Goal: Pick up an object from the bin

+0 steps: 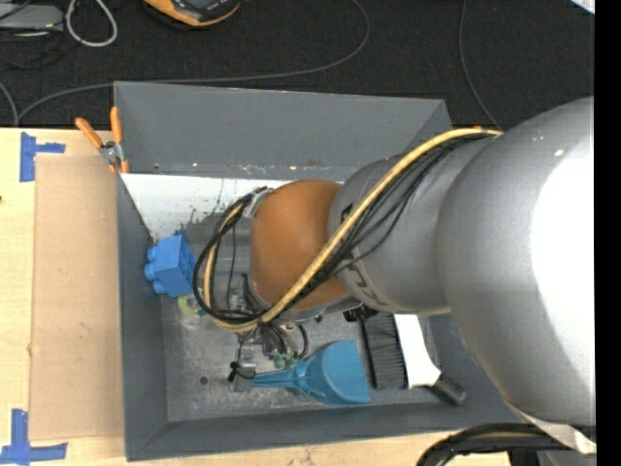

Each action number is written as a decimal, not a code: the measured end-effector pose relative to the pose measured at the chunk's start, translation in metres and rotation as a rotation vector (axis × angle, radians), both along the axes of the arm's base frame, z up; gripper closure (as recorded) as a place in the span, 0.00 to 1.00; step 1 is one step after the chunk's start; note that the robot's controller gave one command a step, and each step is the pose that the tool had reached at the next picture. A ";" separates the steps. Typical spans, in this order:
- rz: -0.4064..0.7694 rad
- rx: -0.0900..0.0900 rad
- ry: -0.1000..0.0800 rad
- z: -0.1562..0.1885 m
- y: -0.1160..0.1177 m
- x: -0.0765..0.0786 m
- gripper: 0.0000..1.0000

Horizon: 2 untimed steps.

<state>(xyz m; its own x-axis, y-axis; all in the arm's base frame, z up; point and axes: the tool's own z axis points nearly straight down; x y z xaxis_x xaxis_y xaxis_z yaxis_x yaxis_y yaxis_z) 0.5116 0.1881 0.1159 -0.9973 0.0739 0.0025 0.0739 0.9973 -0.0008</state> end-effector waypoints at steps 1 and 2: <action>-0.220 -0.003 0.008 -0.028 -0.028 -0.010 0.00; -0.141 -0.001 0.005 -0.034 -0.028 -0.009 0.00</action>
Offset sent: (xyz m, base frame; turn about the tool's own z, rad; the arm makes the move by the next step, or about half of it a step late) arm -0.0046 -0.0205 -0.0243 -0.3453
